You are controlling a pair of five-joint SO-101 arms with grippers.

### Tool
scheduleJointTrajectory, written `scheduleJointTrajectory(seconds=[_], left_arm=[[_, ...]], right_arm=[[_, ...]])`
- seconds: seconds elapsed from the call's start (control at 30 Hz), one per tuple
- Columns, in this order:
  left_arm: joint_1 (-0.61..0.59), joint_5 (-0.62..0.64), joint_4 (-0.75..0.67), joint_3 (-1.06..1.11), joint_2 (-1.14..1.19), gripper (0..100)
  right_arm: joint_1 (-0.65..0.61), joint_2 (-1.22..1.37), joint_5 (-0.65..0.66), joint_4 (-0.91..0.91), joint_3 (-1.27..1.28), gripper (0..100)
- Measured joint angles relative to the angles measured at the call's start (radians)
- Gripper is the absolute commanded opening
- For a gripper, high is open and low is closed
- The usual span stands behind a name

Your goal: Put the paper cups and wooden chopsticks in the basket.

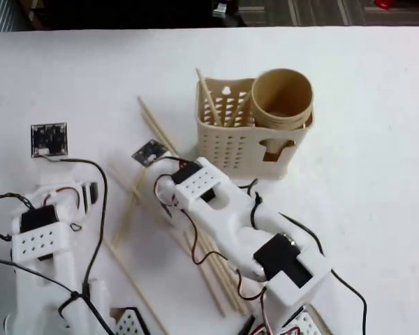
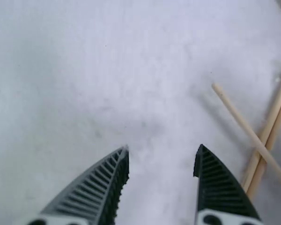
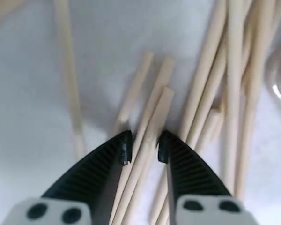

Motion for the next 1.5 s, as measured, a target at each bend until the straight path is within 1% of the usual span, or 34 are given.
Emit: scheduleJointTrajectory(seconds=[0.03, 0.1, 0.37, 0.53, 0.67, 0.9, 1.03, 1.17, 1.27, 1.4, 1.5], left_arm=[[0.0, 0.0, 0.0, 0.0, 0.0, 23], [0.0, 0.0, 0.0, 0.0, 0.0, 23], [0.0, 0.0, 0.0, 0.0, 0.0, 23], [0.0, 0.0, 0.0, 0.0, 0.0, 23], [0.0, 0.0, 0.0, 0.0, 0.0, 23], [0.0, 0.0, 0.0, 0.0, 0.0, 23], [0.0, 0.0, 0.0, 0.0, 0.0, 23], [0.0, 0.0, 0.0, 0.0, 0.0, 23], [0.0, 0.0, 0.0, 0.0, 0.0, 23], [0.0, 0.0, 0.0, 0.0, 0.0, 23], [0.0, 0.0, 0.0, 0.0, 0.0, 23]], right_arm=[[-0.005, 0.0, 0.0, 0.0, 0.002, 1.2], [-0.003, 0.003, 0.0, 0.0, 0.002, 2.4], [-0.005, -0.025, 0.0, 0.029, 0.005, 1.8], [-0.009, -0.16, -0.002, 0.098, 0.021, 1.7], [0.035, -0.316, 0.0, 0.146, 0.021, 1.7], [0.037, -0.542, 0.0, 0.155, 0.021, 1.7], [0.04, -0.603, 0.0, 0.157, 0.029, 1.7], [0.023, -0.58, 0.0, 0.152, 0.072, 1.7], [-0.014, -0.503, 0.0, 0.094, 0.112, 2.1], [-0.012, -0.374, 0.0, 0.012, 0.118, 2.6], [-0.015, -0.255, 0.0, -0.006, 0.117, 8.7]])
